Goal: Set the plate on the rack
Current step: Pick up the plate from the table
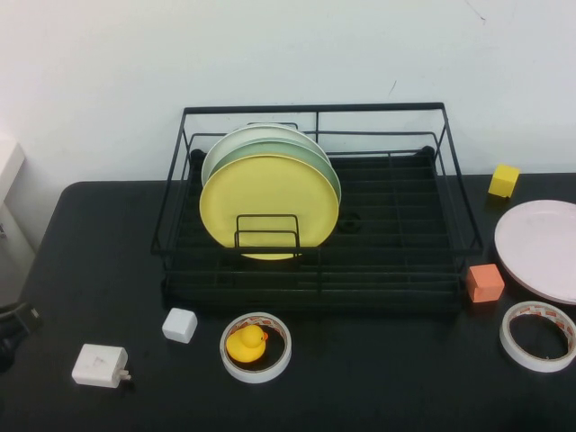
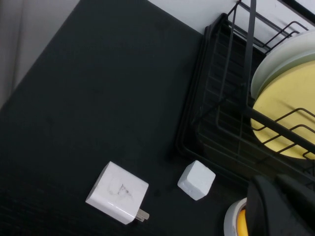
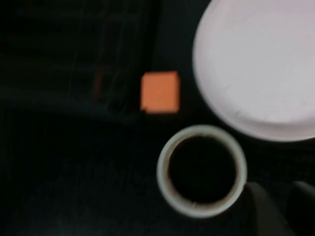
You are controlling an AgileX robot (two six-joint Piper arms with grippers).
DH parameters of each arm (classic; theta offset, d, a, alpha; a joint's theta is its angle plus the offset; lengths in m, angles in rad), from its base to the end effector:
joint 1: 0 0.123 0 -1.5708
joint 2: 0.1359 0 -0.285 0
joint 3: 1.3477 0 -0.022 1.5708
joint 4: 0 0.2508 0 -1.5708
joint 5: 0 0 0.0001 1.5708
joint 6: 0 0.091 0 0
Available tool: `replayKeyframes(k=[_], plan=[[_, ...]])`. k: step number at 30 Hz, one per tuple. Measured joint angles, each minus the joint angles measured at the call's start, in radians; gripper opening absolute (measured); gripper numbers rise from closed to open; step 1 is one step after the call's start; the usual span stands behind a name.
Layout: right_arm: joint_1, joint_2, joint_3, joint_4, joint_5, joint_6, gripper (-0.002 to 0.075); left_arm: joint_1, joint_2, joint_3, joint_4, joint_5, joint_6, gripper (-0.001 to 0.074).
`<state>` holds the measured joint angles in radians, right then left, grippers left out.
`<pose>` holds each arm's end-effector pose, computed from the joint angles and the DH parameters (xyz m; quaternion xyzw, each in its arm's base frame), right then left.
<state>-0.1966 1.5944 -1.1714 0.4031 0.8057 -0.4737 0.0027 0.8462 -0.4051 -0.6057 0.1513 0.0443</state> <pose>0.3275 -0.0390 0.2647 -0.0285 0.9626 0.0925 0.2532 0.1651 -0.0074 0.2519 -0.2140 0.8268 -0.1770 0.4891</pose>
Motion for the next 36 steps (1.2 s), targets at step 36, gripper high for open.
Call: replayKeyframes(k=[36], plan=[[-0.132,0.565,-0.098,0.199,-0.36,0.06,0.0398,0.0,0.0,0.0,-0.025,0.007,0.0,-0.0002]])
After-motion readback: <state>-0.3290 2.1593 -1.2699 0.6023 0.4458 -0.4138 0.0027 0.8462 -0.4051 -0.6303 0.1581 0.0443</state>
